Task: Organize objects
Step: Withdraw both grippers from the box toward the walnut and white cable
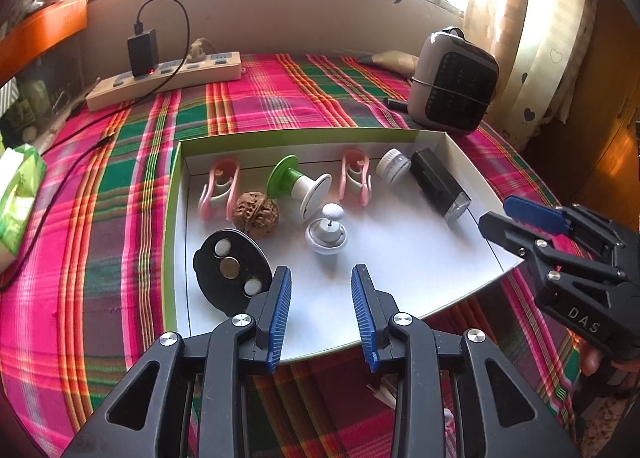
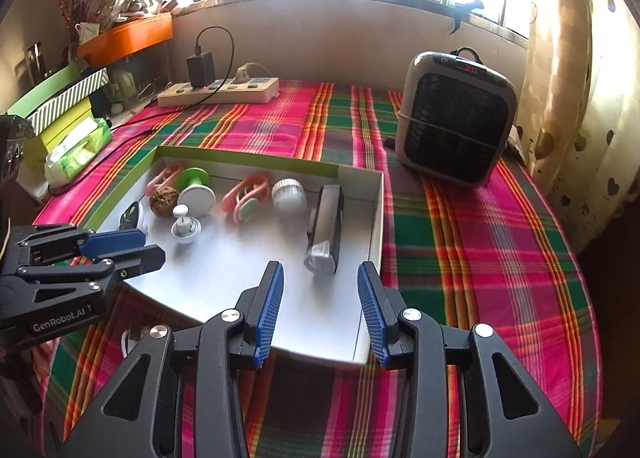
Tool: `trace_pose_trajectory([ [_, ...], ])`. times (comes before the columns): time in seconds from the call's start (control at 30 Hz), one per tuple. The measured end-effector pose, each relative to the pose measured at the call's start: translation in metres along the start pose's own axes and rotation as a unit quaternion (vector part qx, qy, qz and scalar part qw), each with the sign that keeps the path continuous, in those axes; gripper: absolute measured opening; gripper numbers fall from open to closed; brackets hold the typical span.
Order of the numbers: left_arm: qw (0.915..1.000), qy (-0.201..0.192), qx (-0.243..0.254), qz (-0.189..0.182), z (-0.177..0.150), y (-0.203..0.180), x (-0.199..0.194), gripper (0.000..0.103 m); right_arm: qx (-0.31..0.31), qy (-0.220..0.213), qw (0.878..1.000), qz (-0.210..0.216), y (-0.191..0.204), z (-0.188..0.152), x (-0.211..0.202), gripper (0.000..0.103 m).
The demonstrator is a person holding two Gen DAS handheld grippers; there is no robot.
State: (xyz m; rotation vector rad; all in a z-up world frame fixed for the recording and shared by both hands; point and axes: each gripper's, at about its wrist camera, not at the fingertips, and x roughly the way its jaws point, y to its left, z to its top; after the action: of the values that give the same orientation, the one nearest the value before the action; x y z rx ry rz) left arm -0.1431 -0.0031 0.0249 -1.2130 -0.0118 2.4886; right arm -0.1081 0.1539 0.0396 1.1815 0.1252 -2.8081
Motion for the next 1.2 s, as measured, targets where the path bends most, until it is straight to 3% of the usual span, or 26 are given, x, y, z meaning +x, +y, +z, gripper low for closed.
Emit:
trace_pose_trajectory([
  [0.47, 0.9999, -0.015, -0.002, 0.004, -0.010, -0.002, -0.020, 0.033, 0.006, -0.013, 1.000, 0.022, 0.007, -0.019, -0.026, 0.040],
  [0.8, 0.9989, -0.045, -0.013, 0.003, -0.030, -0.003, -0.053, 0.034, -0.007, 0.010, 0.996, 0.094, 0.033, -0.049, -0.038, 0.040],
  [1.2, 0.9990, -0.035, -0.026, 0.003, -0.055, -0.002, -0.062, 0.034, -0.017, 0.034, 0.986, 0.165, 0.062, -0.064, -0.032, 0.040],
])
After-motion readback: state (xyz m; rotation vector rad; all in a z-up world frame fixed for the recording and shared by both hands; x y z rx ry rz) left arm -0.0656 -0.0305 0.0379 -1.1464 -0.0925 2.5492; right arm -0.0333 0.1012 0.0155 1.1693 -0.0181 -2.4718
